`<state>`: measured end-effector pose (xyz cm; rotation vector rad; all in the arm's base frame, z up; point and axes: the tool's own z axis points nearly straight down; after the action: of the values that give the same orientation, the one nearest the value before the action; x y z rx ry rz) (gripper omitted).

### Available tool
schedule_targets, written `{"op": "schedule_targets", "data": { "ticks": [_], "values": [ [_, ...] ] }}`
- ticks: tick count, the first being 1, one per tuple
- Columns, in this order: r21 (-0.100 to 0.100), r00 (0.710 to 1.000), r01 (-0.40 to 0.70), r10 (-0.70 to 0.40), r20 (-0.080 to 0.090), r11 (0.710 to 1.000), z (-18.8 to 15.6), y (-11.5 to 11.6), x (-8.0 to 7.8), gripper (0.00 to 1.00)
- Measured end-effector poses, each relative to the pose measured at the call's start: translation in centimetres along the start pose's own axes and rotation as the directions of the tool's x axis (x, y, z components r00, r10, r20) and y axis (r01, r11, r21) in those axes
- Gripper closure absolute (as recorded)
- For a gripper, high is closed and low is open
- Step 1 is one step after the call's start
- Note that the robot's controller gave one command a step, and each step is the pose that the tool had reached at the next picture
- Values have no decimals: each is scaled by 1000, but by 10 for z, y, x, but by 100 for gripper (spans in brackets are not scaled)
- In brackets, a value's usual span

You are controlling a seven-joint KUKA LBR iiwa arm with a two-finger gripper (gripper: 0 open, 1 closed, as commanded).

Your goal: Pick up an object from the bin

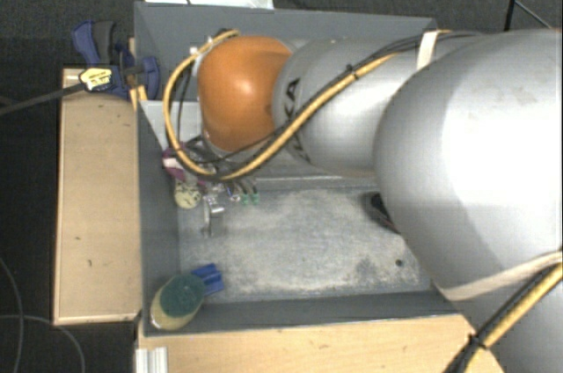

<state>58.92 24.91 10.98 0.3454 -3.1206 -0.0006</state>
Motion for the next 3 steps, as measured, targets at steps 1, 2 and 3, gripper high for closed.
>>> {"op": "schedule_targets", "data": {
  "ticks": [1,2,3],
  "values": [
    [-4,999,-33,33,-12,999,36,0,1,0],
    [-3,957,-288,288,-25,958,37,15,2,0],
    [-3,955,-296,296,2,955,37,7,-4,100]
  ]
}}
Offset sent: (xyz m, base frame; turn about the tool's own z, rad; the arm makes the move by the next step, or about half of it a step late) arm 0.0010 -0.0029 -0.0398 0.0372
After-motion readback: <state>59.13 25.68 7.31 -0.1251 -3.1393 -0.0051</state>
